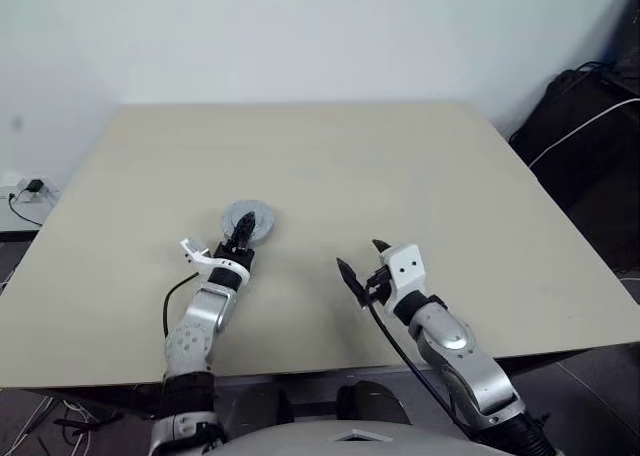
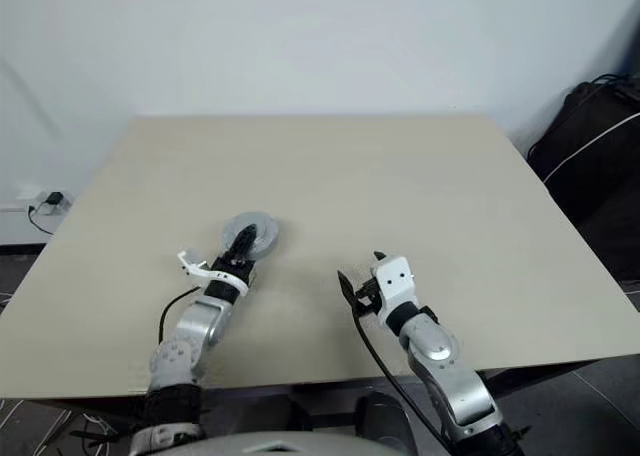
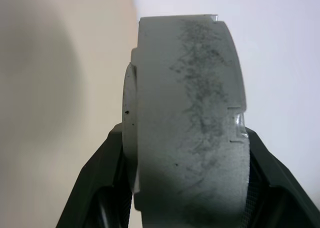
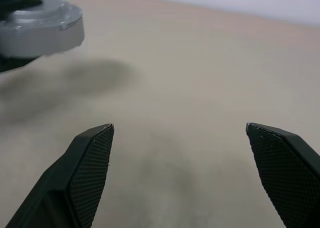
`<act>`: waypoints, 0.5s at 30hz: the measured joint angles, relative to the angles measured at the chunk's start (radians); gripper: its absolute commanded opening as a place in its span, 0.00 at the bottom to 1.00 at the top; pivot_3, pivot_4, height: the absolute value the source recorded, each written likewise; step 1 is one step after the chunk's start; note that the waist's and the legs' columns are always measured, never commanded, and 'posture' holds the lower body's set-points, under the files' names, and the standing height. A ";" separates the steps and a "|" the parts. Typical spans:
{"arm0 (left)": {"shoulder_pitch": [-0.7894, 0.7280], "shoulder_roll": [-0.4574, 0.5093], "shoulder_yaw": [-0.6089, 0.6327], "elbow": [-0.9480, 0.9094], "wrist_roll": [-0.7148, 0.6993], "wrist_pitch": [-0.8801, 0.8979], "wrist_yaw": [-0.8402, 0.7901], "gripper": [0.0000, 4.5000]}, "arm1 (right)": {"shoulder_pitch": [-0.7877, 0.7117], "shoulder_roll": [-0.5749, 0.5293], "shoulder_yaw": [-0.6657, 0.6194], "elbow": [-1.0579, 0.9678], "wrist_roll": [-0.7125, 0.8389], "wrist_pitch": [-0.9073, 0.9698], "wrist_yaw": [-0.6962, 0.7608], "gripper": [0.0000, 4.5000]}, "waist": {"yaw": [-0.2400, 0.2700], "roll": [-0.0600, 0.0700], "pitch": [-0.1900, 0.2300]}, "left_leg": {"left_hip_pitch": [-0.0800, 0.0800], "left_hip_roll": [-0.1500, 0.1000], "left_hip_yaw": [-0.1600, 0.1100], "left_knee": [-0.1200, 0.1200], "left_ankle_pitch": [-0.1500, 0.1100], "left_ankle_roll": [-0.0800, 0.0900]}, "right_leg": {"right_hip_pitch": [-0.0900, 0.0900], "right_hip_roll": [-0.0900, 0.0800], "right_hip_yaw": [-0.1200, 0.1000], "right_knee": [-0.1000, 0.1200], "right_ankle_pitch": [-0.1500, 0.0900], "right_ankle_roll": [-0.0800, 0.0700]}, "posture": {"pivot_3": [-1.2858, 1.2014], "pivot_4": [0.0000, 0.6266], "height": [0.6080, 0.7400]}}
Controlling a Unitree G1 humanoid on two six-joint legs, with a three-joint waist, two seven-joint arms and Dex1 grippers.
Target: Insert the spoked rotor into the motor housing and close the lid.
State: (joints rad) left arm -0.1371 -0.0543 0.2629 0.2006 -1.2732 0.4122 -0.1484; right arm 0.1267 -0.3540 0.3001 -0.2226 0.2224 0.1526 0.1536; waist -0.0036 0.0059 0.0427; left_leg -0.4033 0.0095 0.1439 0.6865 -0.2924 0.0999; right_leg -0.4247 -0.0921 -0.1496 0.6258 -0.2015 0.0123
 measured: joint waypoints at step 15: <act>-0.409 0.031 0.175 0.562 0.280 -0.109 0.019 0.46 | 0.042 0.102 -0.059 0.024 -0.082 0.018 0.017 1.00 | -0.011 -0.003 -0.001 | 0.001 0.001 0.000 -0.001 0.001 -0.001 | 0.000 0.008 0.001 0.000 0.002 0.004 | 0.52 0.00 1.00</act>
State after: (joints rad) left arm -0.5465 -0.0233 0.4376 0.7624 -0.9930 0.3028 -0.1291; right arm 0.1688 -0.2519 0.2412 -0.1990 0.1404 0.1702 0.1702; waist -0.0146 0.0030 0.0418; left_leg -0.4023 0.0103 0.1439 0.6854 -0.2914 0.0984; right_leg -0.4246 -0.0842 -0.1489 0.6263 -0.1990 0.0160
